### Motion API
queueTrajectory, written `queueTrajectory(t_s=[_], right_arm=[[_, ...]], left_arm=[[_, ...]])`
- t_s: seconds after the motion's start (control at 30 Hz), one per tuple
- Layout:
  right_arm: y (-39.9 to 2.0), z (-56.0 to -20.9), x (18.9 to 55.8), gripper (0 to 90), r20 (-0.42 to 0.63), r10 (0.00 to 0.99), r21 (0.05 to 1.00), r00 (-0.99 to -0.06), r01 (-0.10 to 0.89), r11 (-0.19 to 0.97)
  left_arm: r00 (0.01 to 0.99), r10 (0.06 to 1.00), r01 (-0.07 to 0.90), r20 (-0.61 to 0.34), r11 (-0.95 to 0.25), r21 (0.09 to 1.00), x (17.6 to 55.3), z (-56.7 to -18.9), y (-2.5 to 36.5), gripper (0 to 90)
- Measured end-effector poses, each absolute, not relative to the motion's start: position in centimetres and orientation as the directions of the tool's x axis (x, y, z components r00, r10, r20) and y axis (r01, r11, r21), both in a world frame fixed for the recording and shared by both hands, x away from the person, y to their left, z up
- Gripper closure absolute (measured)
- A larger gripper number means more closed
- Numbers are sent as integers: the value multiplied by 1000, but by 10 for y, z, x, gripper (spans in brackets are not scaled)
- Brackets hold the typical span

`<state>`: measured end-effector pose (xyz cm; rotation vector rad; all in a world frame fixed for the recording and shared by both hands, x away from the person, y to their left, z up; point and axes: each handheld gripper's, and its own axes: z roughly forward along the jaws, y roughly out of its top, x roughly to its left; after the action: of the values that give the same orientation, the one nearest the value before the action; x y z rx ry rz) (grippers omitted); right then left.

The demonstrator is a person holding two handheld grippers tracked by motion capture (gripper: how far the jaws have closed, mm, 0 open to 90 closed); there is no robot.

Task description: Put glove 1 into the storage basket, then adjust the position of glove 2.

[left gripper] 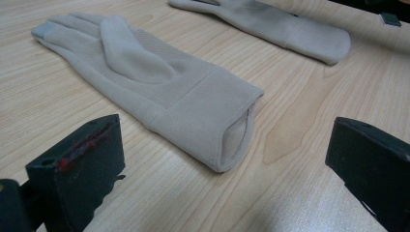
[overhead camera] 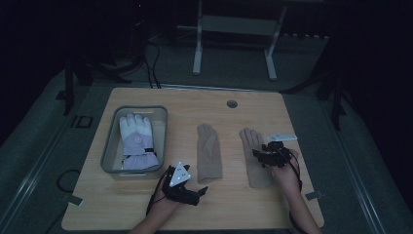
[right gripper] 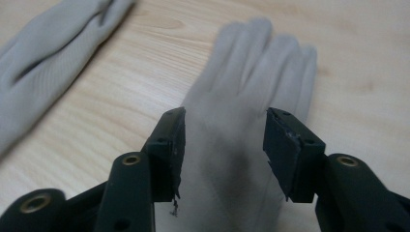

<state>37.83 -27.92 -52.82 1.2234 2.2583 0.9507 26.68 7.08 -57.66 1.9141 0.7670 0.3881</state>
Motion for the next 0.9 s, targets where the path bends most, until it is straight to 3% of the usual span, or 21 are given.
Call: queueTrajectory(t_s=[0.23, 0.5, 0.6, 0.63, 0.7, 0.9], right_arm=[[-293, -534, 381, 480, -119, 771, 707, -626, 492, 508], [-293, -550, 383, 482, -106, 722, 676, -683, 483, 556], [-292, -553, 384, 551, -61, 730, 681, -680, 506, 529], [-293, -553, 384, 661, -52, 732, 682, -679, 511, 523], [-293, -552, 384, 763, -38, 758, 679, -651, 540, 498], [-285, -550, 381, 804, -59, 789, 671, -611, 561, 485]], left_arm=[[746, 662, 346, -64, -304, 888, 267, -576, 71, 4], [745, 664, 347, -64, -303, 887, 267, -577, 71, 4], [746, 663, 345, -65, -302, 889, 267, -577, 71, 4], [746, 663, 344, -63, -303, 888, 267, -577, 71, 4], [746, 663, 344, -62, -304, 888, 267, -577, 71, 4], [746, 663, 345, -64, -302, 889, 267, -577, 71, 4]])
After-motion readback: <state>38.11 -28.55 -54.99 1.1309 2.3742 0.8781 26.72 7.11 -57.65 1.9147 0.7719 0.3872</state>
